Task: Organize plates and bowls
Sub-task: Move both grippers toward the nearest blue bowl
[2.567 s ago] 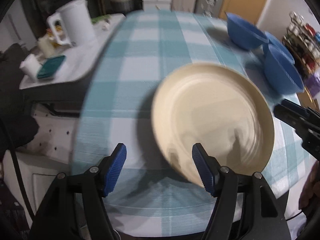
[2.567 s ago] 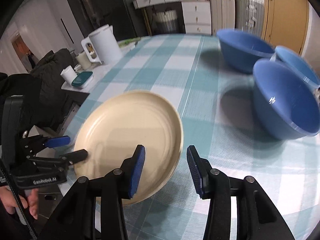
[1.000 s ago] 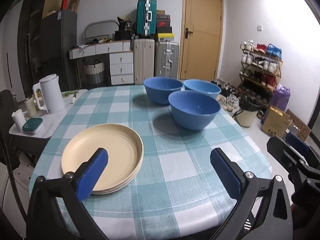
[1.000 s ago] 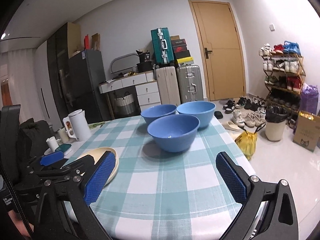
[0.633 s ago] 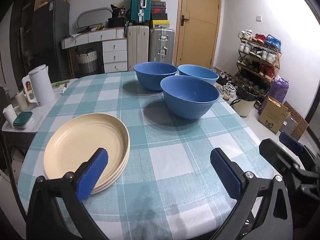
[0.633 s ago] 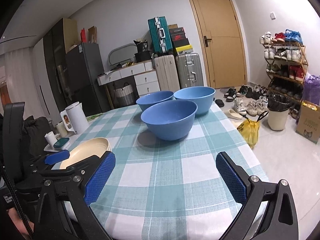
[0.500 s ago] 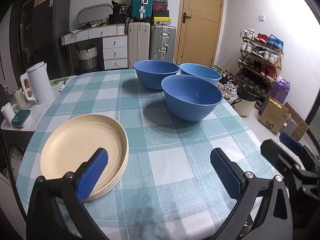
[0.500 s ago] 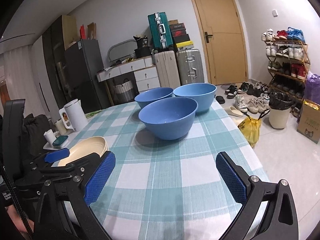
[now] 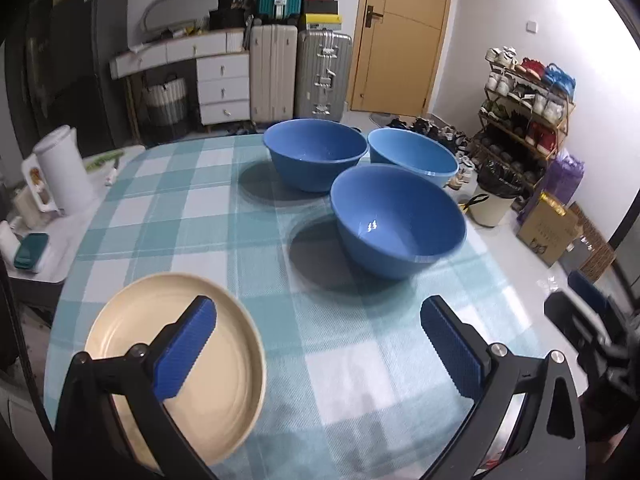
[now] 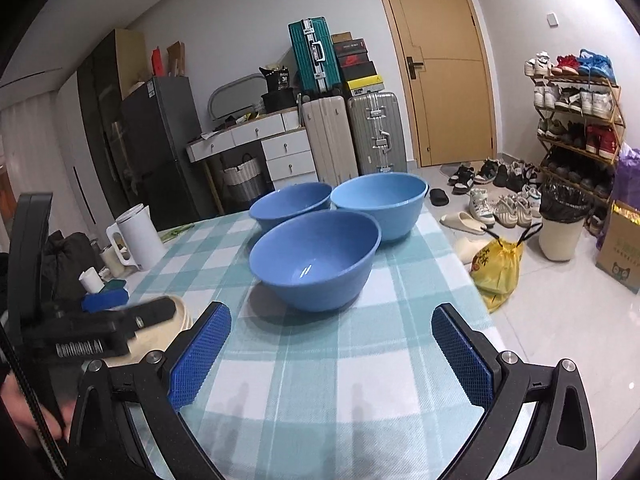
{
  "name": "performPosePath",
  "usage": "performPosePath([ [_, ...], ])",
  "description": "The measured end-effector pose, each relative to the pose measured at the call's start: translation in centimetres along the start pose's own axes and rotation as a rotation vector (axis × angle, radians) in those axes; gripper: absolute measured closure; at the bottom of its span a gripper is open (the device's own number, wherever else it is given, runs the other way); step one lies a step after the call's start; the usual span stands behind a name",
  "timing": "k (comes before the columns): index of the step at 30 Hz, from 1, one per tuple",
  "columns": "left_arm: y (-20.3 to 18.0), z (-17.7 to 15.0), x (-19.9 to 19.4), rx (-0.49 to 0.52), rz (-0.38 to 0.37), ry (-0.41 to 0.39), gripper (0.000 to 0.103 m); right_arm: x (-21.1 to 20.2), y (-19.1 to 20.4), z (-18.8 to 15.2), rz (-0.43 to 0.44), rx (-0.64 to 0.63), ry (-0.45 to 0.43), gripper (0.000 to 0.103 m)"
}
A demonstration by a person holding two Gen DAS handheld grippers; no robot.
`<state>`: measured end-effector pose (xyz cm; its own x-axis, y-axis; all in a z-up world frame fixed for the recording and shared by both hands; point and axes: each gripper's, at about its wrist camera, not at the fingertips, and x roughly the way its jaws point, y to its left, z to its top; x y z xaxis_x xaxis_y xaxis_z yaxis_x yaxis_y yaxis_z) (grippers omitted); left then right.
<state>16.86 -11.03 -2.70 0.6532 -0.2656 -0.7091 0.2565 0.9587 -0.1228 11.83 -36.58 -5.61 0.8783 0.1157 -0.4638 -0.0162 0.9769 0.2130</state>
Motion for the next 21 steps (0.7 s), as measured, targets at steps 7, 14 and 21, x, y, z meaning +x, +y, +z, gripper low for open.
performPosePath([
  [7, -1.2, 6.2, 3.8, 0.072, -0.069, 0.1, 0.0, 1.9, -1.2, 3.1, 0.003, 0.014, -0.019, 0.001],
  [14, -2.2, 10.6, 11.1, 0.126, -0.083, 0.278, 0.0, 3.8, -2.4, 5.9, 0.001, 0.022, -0.027, 0.001],
  [21, -1.4, 10.5, 17.0, 0.043, -0.106, 0.434, 0.002, 7.2, -4.6, 8.1, -0.02, 0.114, -0.001, 0.001],
])
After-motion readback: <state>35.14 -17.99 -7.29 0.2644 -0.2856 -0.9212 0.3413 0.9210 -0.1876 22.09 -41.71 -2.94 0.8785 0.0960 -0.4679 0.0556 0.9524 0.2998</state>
